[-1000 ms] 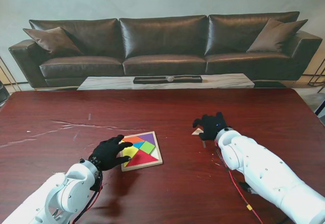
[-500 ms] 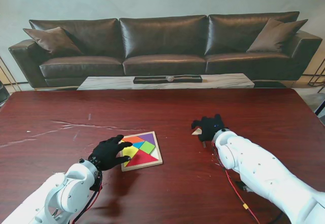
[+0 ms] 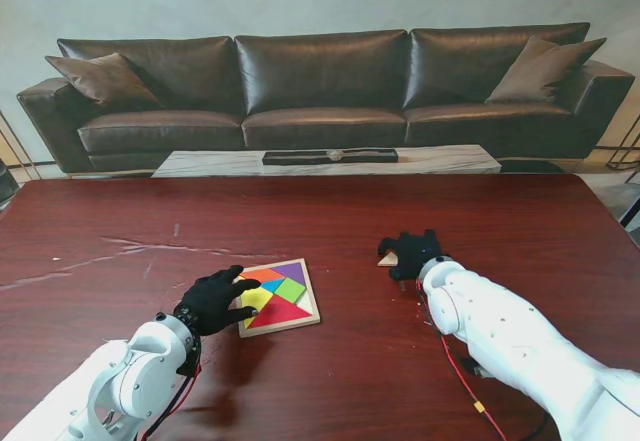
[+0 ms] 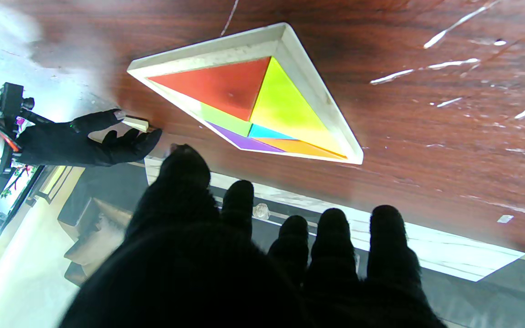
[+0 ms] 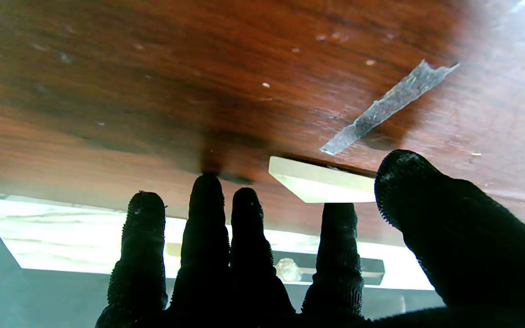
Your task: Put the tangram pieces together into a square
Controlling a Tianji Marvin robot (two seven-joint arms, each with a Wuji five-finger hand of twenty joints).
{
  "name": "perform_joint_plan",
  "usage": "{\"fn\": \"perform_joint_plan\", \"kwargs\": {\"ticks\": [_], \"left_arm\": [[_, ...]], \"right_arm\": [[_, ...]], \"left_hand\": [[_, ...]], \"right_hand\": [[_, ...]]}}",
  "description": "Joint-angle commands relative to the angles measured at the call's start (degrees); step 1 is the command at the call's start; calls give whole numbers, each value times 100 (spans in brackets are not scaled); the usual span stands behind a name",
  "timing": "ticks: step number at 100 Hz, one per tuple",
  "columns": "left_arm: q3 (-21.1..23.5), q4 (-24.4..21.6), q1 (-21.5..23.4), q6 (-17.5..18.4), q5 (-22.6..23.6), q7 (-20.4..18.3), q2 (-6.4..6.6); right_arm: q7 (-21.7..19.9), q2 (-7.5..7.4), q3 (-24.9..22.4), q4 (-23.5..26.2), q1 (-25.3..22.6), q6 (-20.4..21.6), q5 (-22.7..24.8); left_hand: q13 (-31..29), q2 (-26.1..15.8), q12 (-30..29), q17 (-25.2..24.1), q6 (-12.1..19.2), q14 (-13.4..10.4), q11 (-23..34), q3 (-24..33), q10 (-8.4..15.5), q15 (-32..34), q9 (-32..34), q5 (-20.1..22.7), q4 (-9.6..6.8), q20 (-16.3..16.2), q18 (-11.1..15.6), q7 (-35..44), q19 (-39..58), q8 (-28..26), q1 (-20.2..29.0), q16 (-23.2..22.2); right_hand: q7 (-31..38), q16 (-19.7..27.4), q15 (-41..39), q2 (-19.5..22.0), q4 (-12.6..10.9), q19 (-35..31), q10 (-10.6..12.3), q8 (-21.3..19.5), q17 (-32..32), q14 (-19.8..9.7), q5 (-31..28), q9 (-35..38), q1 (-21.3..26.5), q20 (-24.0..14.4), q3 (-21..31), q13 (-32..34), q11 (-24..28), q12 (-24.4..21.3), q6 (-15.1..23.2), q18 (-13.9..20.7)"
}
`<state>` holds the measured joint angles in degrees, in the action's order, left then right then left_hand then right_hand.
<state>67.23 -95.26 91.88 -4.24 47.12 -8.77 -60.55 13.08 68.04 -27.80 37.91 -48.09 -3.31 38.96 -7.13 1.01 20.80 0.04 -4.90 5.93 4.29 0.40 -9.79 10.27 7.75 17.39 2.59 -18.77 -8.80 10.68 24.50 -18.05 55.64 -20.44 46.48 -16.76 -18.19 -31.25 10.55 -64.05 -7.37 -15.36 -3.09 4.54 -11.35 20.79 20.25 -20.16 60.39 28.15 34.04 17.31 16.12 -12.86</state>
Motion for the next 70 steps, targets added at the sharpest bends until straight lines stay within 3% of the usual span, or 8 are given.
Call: {"fn": "perform_joint_plan", "kwargs": {"ticks": [1,21,50,70], "left_arm": [[-7,-26,7,0,-12,-8,-6],[-12,-23,3,2,-7,-1,-7],[-8,-34,16,-3,17,32,-11],[1,-38,30,2,45,77,-16]], "right_arm": [[14,54,51,-52,-2,34,-29],[95,201,233,-401,96,123,-248],[247,411,525,-868,240,282,-468],[218,511,714,-1080,298,381,-575]], "left_hand": [[111,-208,2,-59,49,-78,-49,-66,146,-79,-81,110,-222,-70,-23,20,14,-77,247,-1],[103,-203,5,-55,41,-85,-40,-65,151,-69,-77,136,-222,-74,-28,39,30,-82,256,-5],[83,-185,8,-43,46,-77,-30,-65,155,-53,-71,158,-223,-76,-26,59,56,-85,262,-9],[79,-174,10,-41,39,-81,-17,-62,146,-41,-64,163,-224,-75,-27,69,77,-84,270,-12]], "right_hand": [[110,88,-4,-163,83,-36,-91,-112,-44,78,226,-94,-295,47,181,186,55,81,-139,-118],[540,93,-136,-264,95,-123,-127,-424,-328,-91,202,173,-211,-17,302,395,136,101,-283,-13],[1393,7,-573,-578,125,-299,437,-1128,-881,-545,-257,974,-1,-170,598,1061,782,410,-431,67],[1654,-145,-817,-694,130,-382,573,-1356,-958,-644,-369,1161,69,-232,692,1292,1201,586,-356,69]]}}
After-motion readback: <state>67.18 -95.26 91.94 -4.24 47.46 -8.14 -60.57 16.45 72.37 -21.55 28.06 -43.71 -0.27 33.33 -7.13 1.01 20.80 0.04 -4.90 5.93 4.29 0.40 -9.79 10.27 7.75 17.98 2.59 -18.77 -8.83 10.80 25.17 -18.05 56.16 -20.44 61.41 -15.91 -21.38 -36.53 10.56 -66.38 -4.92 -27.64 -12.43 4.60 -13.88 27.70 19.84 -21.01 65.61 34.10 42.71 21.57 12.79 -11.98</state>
